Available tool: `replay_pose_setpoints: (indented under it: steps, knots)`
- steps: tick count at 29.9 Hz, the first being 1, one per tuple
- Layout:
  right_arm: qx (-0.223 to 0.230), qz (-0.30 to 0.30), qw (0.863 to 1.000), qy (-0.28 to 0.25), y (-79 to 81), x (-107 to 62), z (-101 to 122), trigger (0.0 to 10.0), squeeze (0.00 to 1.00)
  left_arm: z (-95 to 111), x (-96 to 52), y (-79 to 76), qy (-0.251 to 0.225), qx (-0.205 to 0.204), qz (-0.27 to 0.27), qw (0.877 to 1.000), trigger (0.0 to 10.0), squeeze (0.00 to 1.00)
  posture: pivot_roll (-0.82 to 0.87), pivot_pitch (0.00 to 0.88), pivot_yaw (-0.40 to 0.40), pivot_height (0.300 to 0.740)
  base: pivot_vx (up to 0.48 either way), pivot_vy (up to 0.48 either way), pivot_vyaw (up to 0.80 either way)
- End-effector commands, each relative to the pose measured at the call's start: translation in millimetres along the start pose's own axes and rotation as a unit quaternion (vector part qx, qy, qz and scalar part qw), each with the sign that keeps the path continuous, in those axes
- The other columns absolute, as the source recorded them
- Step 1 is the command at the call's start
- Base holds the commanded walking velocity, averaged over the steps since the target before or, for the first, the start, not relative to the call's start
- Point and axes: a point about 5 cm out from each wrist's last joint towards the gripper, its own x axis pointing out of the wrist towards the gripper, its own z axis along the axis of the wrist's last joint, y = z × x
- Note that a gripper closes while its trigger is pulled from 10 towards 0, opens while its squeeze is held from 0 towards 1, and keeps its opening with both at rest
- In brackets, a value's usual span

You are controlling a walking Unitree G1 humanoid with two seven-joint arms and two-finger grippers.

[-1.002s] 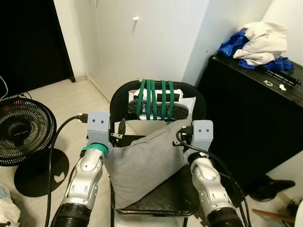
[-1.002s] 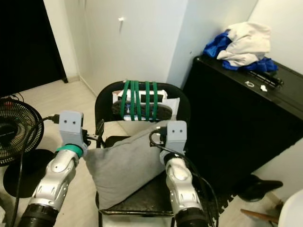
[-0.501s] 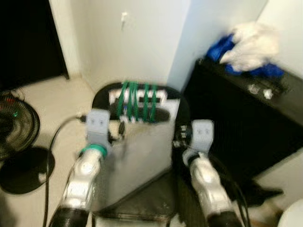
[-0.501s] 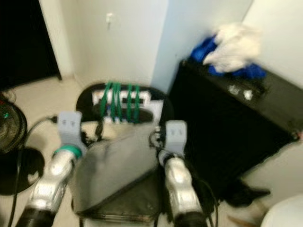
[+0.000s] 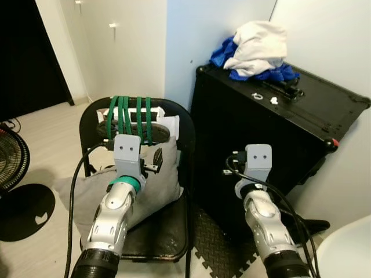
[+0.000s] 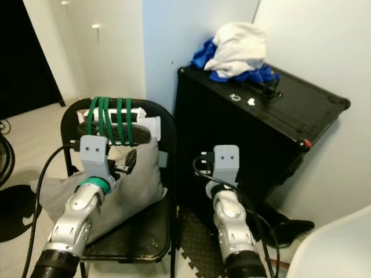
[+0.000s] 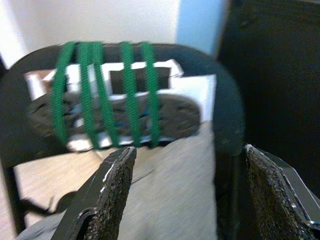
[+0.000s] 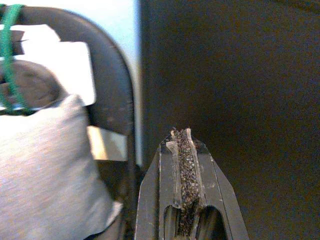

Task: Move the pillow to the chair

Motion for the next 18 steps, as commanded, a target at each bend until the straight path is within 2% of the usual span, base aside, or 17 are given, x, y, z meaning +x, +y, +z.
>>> replay_pose_setpoints:
  steps: [1, 9, 14, 18]
  knots:
    - [0.002, 0.005, 1.0, 0.014, 3.1, -1.5, -6.0, 10.0, 0.0, -3.3, -1.5, 3.7, 0.007, 0.004, 0.008, 1.0, 10.0, 0.0, 0.04, 0.0, -0.03, 0.74, 0.0, 0.0, 0.0]
    - [-0.022, 0.005, 1.0, 0.012, 3.0, -0.5, -5.1, 10.0, 0.0, -3.1, -1.1, 4.3, 0.009, 0.008, 0.007, 1.0, 10.0, 0.0, 0.04, 0.0, -0.028, 0.74, 0.0, 0.0, 0.0]
    - [-0.023, 0.003, 1.0, 0.012, 2.6, -0.1, -5.3, 10.0, 0.0, -1.9, -0.5, 3.1, 0.005, 0.009, 0.003, 1.0, 10.0, 0.0, 0.04, 0.0, -0.025, 0.74, 0.0, 0.0, 0.0]
    - [-0.025, 0.008, 1.0, 0.012, 2.9, -0.1, -5.1, 10.0, 0.0, -2.4, 0.3, 3.1, 0.009, 0.003, 0.003, 1.0, 10.0, 0.0, 0.04, 0.003, -0.025, 0.74, 0.0, 0.0, 0.76]
